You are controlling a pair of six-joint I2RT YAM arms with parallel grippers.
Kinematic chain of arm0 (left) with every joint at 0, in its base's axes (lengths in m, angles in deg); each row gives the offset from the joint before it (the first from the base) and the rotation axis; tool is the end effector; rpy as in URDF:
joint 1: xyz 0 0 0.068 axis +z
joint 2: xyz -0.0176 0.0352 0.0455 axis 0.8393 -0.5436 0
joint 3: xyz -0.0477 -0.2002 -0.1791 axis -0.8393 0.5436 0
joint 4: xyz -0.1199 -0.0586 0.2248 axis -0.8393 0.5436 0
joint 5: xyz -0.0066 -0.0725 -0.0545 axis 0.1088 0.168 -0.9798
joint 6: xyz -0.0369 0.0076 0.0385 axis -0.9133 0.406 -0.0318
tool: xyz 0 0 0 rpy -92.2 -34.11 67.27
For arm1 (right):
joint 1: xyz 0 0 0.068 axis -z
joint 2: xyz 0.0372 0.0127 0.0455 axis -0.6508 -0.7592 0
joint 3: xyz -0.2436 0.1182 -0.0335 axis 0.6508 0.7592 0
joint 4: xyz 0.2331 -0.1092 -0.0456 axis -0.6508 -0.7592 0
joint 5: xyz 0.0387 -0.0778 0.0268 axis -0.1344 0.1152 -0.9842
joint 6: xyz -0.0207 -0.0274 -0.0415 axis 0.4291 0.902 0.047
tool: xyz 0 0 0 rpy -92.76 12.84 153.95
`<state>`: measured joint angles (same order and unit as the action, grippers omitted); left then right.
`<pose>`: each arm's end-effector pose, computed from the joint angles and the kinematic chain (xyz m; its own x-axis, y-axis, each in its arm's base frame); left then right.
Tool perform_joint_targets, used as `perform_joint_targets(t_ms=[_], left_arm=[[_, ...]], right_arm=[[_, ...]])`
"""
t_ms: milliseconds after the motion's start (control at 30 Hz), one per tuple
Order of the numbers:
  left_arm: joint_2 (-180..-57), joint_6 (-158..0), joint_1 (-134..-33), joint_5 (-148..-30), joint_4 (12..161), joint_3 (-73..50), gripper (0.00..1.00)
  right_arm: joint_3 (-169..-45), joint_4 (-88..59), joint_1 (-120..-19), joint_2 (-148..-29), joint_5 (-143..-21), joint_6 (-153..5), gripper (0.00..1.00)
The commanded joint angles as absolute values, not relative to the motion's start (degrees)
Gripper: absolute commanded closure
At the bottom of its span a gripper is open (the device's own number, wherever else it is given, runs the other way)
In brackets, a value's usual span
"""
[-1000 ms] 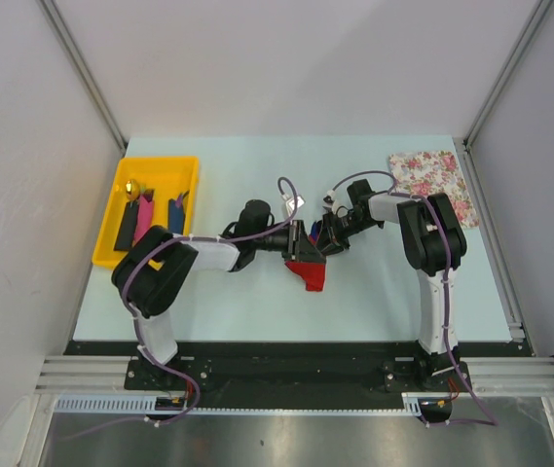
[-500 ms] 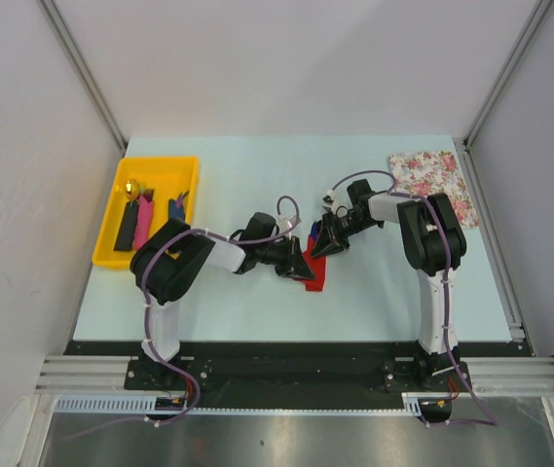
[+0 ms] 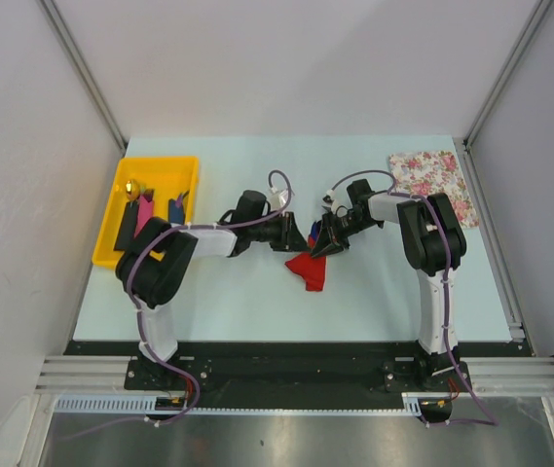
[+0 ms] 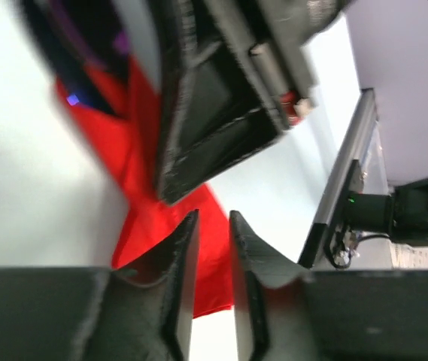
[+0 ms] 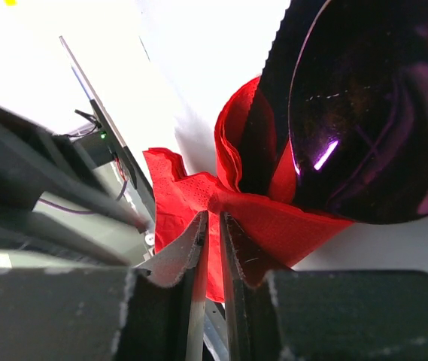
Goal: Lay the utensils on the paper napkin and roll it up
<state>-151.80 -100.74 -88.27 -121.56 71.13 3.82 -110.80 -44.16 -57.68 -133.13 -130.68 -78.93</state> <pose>0.3180 -0.2197 0.1473 -0.8793 0.0437 -0.4743 0.4359 0.4753 -0.7643 0.3817 0.1481 0.0998 -0.9810 -0.1837 -0.0629 -0.1521 0.5252 0.8373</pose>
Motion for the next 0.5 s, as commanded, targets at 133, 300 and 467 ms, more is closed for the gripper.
perform_joint_targets(t_ms=[133, 300, 467], left_arm=[[-152.40, -106.44, -89.86, -123.74, 70.50, 5.19, 0.83], [-154.86, -106.74, -89.24, -120.58, 72.78, 8.72, 0.87], [-157.42, -104.10, -88.97, -116.54, 79.63, 6.96, 0.93]], right_arm=[[-111.19, -43.78, -57.74, -135.17, -122.59, -75.23, 0.83], [-111.37, -44.49, -57.57, -135.08, -122.86, -74.78, 0.83], [-111.63, -42.91, -57.13, -132.98, -127.25, -77.42, 0.82]])
